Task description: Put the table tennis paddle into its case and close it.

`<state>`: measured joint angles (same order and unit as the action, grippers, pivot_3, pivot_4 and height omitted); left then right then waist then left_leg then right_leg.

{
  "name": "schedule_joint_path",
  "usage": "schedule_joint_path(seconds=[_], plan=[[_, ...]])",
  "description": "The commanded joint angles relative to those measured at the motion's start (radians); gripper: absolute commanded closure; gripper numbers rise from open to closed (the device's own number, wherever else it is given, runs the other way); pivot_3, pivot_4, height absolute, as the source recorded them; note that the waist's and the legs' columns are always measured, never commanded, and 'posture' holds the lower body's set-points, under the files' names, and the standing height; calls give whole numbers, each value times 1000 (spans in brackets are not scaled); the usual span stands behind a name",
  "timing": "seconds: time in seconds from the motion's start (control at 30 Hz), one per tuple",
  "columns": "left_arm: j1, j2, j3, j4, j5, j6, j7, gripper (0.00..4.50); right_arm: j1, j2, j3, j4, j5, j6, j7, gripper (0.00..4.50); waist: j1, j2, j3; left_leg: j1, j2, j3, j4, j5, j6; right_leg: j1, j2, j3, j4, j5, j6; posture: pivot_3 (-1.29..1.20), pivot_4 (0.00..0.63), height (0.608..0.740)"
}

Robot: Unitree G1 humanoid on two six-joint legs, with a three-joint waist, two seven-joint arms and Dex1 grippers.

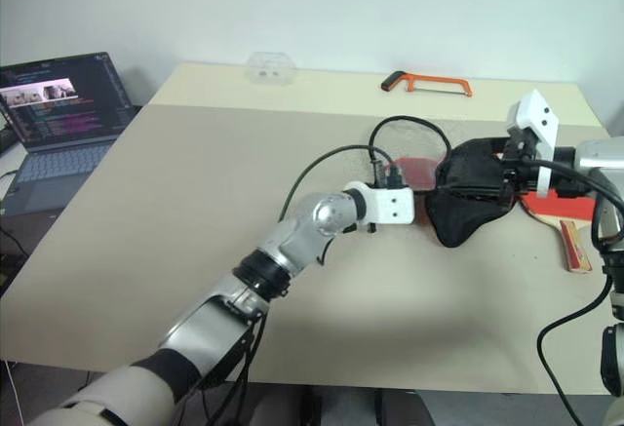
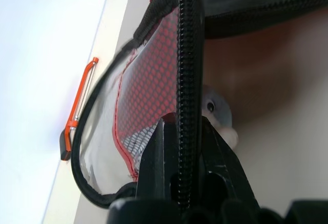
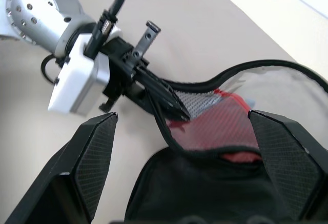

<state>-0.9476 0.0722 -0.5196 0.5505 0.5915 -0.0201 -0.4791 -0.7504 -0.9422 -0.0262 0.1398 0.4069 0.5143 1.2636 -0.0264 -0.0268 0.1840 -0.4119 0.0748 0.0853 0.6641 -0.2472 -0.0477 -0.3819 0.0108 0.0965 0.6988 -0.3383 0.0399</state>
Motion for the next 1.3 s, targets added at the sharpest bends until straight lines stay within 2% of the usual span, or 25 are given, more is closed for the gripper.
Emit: schedule_joint_path(seconds=[0.03,0.23,0.43,0.6,0.77,0.9,1.3], plan=[[-27,-2,-17,-18,37,33,28,4459,-23,-10,-36,-16,10,-5,-3,0,0,0,0,0,0,0,0,0,0,0,0,0,0,0,0,0,150,740],[-32,97,-34,8,139,100,81,4459,-30,-15,-38,-11,8,-4,-4,0,-4,1,0,0,0,0,0,0,0,0,0,0,1,0,0,0,150,740],[9,176,-46,-41,162,119,36,4459,-47,-13,-32,0,6,-7,2,0,-3,1,0,0,4,0,0,0,0,0,0,0,1,0,0,0,150,740],[15,106,-70,-74,165,147,22,4459,-67,-3,-20,20,0,-18,7,0,3,1,0,0,5,0,0,0,0,0,-1,0,1,0,0,0,150,740],[-65,-25,-100,-3,163,151,35,4459,-85,7,-11,34,-6,-25,10,0,17,1,0,-1,3,0,1,0,0,0,-1,-1,0,0,0,0,150,740],[-114,-87,-109,38,152,141,43,4459,-86,8,-11,31,-6,-24,10,0,20,1,-1,-1,-1,0,0,0,0,-1,-1,0,0,0,0,0,150,740],[-62,-43,-131,-59,169,164,-16,4459,-72,2,-23,21,-2,-19,7,0,9,3,-1,-2,-1,0,0,0,0,-3,0,1,2,0,0,0,150,740]])
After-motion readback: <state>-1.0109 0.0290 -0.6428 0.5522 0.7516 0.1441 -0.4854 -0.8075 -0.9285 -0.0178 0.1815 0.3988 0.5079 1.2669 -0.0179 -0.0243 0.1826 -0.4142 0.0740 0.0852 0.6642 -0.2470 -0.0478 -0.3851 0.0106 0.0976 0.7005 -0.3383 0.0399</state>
